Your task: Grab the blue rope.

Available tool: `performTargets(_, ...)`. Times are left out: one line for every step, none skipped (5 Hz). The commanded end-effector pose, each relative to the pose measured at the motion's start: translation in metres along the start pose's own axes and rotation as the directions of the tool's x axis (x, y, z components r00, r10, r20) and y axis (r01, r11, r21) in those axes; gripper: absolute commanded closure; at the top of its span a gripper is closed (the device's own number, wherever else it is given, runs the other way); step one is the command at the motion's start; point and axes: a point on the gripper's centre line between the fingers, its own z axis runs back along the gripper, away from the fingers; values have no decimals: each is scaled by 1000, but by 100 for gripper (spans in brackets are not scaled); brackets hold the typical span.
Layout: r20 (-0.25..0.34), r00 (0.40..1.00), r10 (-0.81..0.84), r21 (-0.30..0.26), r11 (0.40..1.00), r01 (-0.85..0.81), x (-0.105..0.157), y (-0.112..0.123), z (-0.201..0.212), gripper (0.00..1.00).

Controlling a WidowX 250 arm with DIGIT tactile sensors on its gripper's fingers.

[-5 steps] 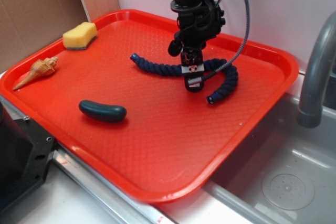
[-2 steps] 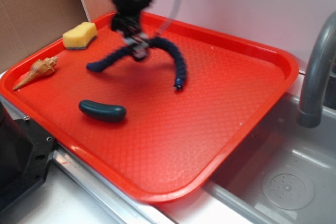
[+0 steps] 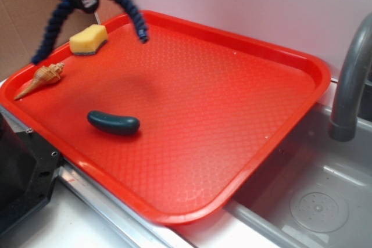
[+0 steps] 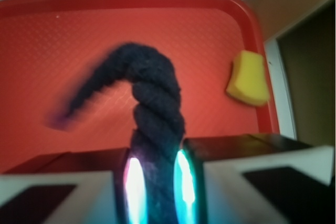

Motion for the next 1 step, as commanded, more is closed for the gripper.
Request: performTargets(-52,998,42,12,999,-41,3,-30,20,100)
